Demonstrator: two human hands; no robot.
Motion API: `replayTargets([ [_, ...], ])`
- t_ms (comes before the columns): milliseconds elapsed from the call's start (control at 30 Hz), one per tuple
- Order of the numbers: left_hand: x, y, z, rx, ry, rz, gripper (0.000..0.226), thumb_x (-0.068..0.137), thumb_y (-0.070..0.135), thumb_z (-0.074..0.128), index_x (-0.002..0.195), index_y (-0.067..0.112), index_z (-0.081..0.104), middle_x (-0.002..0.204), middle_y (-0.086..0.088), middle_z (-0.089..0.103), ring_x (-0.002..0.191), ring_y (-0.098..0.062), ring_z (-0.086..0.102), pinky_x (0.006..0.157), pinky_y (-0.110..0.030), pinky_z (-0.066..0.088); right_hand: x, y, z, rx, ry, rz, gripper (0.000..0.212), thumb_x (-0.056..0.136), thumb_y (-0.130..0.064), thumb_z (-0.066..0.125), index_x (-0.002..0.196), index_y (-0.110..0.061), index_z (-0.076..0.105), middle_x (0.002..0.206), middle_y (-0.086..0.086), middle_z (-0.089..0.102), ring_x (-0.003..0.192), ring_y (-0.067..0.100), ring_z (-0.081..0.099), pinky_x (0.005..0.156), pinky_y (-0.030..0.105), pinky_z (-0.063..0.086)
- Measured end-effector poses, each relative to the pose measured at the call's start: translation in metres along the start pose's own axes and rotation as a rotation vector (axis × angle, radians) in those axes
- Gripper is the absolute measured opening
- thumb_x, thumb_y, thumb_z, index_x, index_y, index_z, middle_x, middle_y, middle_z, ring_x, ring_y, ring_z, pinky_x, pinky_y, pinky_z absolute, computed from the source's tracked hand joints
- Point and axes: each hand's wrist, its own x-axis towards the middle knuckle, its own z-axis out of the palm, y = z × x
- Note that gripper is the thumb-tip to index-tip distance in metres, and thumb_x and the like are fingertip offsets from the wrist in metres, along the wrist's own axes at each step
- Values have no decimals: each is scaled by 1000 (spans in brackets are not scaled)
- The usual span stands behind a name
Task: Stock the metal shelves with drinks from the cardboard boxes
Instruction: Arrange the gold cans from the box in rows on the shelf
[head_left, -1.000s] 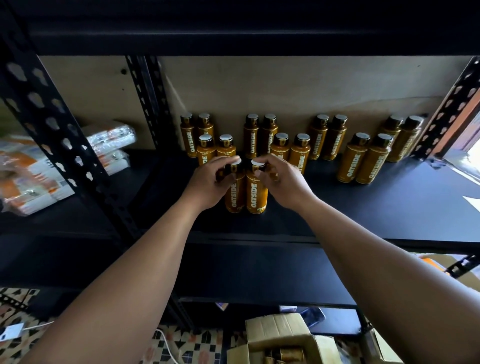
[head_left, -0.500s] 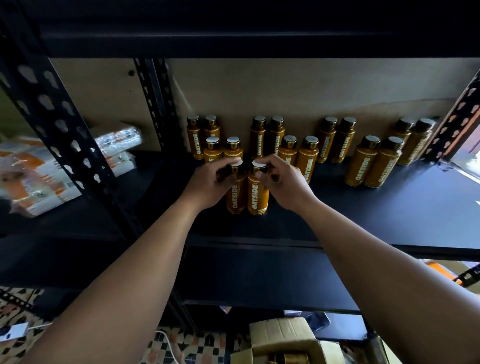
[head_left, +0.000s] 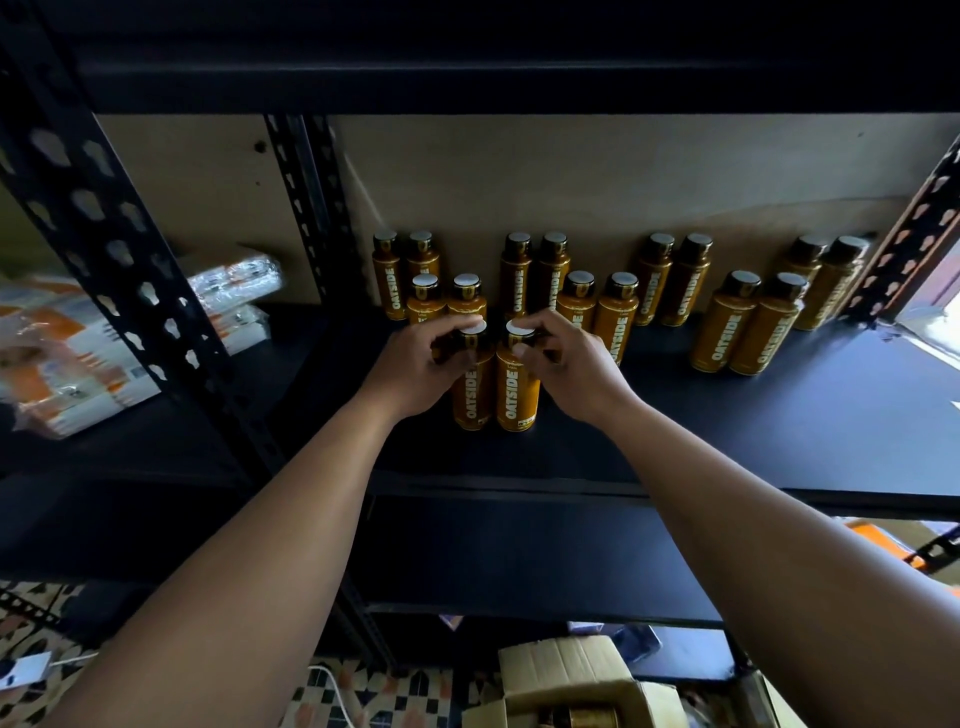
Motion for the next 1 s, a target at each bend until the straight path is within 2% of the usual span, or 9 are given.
replayTargets([
  [67,0,0,-1,-1,-11,6,45,97,23,67,141,30,57,148,8,50,128,-2,41,90,-14,39,0,0,0,-7,-3,-3,30,103,-31,61,132,-34,56,131,-5,63,118,14,64,91,36,58],
  [300,-1,-2,-3,-11,-17,18,44,96,28,67,139,31,57,147,7,51,131,-6,43,100,-28,44,-1,2,1,13,6,-15,29,102,-32,62,130,-34,57,129,-6,65,114,13,66,93,42,59],
  [433,-1,-1,-3,-25,-20,10,42,97,28,66,138,31,58,146,7,52,129,-6,45,96,-25,44,0,3,1,-6,8,-21,30,102,-33,62,131,-34,57,132,-5,64,118,13,64,93,42,59],
  [600,-3,0,-2,-15,-22,14,43,98,25,65,140,29,57,147,9,50,129,-2,42,87,-11,39,-1,4,3,7,14,-26,28,101,-32,63,129,-36,58,135,-8,63,124,11,60,94,43,58],
  [833,-4,1,-2,-5,-20,9,42,98,26,65,140,31,56,138,19,47,128,0,41,88,-12,39,-1,4,2,-12,14,-36,29,101,-31,63,129,-35,58,134,-8,64,123,11,61,94,42,58],
  [1000,-6,1,-2,-1,-13,16,42,98,27,65,139,32,57,144,13,51,129,0,42,95,-18,41,-1,4,2,-47,16,-48,28,102,-32,62,129,-36,57,135,-7,64,121,11,62,91,41,60],
])
